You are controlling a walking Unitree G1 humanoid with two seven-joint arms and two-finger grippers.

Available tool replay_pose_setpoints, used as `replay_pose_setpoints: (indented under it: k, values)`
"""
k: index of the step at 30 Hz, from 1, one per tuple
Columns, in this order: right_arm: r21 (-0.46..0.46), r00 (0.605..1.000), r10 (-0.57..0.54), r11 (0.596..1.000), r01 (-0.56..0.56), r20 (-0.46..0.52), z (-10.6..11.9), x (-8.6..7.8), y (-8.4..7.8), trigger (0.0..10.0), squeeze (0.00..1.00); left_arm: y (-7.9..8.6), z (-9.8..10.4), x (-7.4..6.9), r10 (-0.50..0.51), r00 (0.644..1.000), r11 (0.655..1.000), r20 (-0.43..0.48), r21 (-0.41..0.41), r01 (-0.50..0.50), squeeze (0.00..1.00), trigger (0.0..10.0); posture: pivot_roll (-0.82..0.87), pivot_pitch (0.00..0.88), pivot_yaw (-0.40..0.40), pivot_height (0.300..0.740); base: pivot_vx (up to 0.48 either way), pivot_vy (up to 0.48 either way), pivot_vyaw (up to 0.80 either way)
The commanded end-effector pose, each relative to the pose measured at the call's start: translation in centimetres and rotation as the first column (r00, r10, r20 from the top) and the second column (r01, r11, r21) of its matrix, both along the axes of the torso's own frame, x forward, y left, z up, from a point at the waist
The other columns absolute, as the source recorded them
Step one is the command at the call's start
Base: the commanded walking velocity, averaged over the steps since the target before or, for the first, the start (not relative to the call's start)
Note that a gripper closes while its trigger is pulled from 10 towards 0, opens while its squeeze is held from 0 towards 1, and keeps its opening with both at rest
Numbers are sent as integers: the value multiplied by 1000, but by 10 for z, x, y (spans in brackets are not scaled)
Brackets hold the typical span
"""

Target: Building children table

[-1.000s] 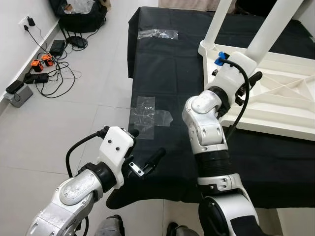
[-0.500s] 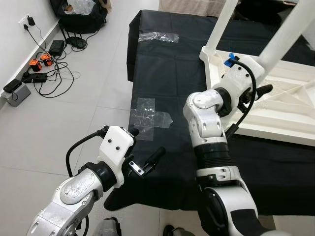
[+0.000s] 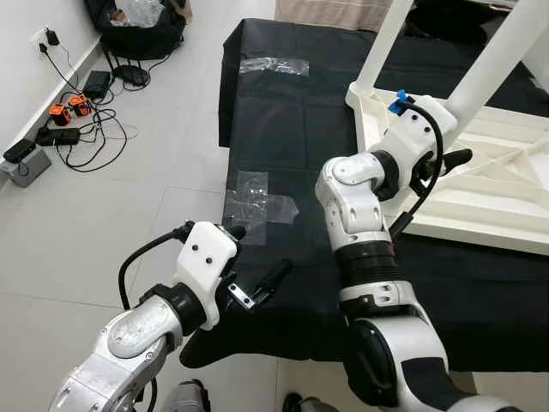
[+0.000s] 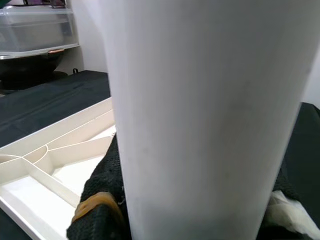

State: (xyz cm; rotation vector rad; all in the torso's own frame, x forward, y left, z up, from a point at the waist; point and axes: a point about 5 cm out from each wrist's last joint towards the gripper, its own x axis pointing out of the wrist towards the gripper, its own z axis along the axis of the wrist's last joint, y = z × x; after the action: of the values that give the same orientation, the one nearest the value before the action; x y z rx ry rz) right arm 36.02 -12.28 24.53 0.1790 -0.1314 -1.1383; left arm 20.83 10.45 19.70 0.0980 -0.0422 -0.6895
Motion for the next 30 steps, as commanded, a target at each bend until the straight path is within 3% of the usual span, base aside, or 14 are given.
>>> replay_pose_setpoints:
  k: [1,13,27,28,30]
  values:
    - [120,969,-16,992,48,-248,-58,-3,-10,10000,0,-2,-3,0,-5,1000,1000,-10,-2,5,0,10000,100,248,-73,740,0,0,0]
    - [218,972,-82,967,131,-221,-54,-3,-17,10000,0,-3,-2,1,-10,1000,1000,-5,-3,10,0,10000,101,250,-73,740,0,0,0]
    - [203,974,-57,974,103,-221,-55,-1,-17,10000,0,-2,-1,1,-8,1000,1000,-1,-1,8,0,10000,100,250,-71,740,0,0,0]
    - [213,979,-29,974,73,-201,-55,0,-16,10000,1000,-2,-1,1,-7,1000,1000,-1,0,7,0,10000,100,250,-71,740,0,0,0]
    - [212,982,-17,975,58,-189,-54,1,-15,10000,1000,-2,-2,1,-7,1000,1000,-1,1,7,0,10000,102,247,-69,740,0,0,0]
